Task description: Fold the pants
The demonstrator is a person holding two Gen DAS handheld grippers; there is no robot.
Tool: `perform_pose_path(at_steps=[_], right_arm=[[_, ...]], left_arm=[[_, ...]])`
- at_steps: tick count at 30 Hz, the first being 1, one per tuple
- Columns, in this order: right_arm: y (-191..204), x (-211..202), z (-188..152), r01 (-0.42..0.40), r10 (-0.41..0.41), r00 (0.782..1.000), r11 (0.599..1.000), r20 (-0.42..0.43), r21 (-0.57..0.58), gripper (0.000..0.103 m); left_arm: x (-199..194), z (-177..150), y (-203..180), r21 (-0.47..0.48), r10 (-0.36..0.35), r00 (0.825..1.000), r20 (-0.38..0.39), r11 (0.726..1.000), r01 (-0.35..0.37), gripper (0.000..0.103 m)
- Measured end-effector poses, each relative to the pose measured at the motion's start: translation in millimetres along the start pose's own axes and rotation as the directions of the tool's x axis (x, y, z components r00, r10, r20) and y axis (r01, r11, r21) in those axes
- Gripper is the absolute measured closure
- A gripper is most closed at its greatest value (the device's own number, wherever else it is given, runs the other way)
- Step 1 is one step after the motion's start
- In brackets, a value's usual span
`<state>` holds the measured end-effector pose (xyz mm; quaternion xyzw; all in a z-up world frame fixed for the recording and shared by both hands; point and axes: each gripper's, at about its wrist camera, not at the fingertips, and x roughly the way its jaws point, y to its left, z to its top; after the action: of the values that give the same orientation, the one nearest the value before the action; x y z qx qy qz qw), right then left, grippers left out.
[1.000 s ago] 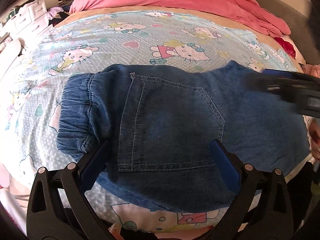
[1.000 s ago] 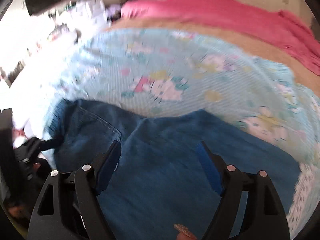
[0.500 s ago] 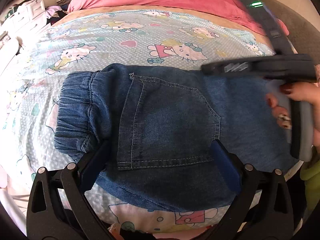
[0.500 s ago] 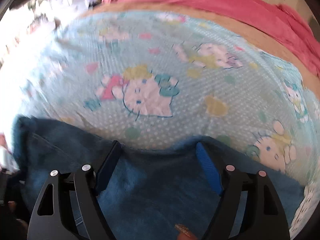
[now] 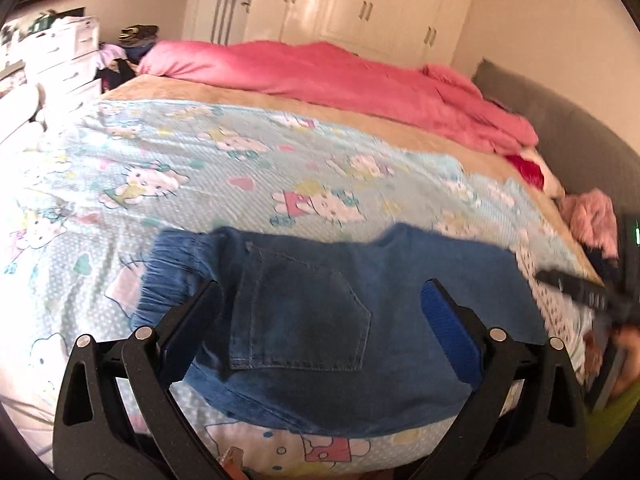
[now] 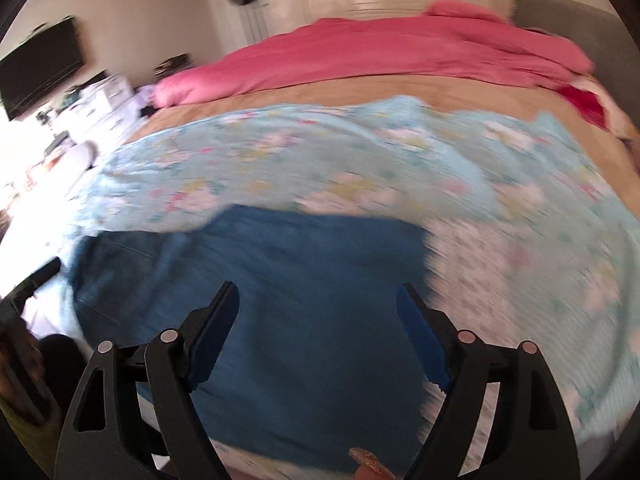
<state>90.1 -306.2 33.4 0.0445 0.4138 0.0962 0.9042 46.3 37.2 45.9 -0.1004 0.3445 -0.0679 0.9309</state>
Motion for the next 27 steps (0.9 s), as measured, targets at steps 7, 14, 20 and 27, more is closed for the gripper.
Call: perform_pose_path(at_steps=[7,14,20,27], right_arm=[[-28,-20,-36,0.078,-0.078,0.997,0.997,0.011,0.017,0.023],[18,-2,-54,0.03,-0.035,0.999,0.992,-0.041,-0.121,0.023],[8,24,-70,0.17,-0.198,0.967,0.97,-0.159,-0.176,0.023],[-5,15,-78,0.131,-0.147,0.979,0.984,-0.142,-0.117,0.023]], left_arm=[[24,-14,-27,-0.015,-0.082,0.992,-0.096,0.997,0.081,0.01],[67,-51,-62,0.204,0.062,0.968,-0.245,0.979,-0.011,0.01],[83,-61,-51,0.241,0.11,0.944,-0.312,0.97,-0.034,0.01],[77,-61,-51,0.235,0.095,0.949,-0.299,0.972,-0.023,0.01]])
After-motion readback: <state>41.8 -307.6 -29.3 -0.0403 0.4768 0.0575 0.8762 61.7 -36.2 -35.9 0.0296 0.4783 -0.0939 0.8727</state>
